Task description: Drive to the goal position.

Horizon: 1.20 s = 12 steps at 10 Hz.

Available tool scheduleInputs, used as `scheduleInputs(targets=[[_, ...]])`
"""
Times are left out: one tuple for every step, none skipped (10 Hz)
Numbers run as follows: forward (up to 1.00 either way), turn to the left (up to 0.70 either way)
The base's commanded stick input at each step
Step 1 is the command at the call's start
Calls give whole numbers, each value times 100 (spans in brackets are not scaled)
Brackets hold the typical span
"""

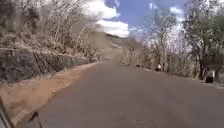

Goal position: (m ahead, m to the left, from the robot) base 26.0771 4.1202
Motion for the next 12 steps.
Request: scheduleInputs(targets=[[70,0],[70,0],[70,0],[70,0],[70,0],[70,0],[70,0],[70,0],[70,0],[70,0],[70,0],[70,0]])
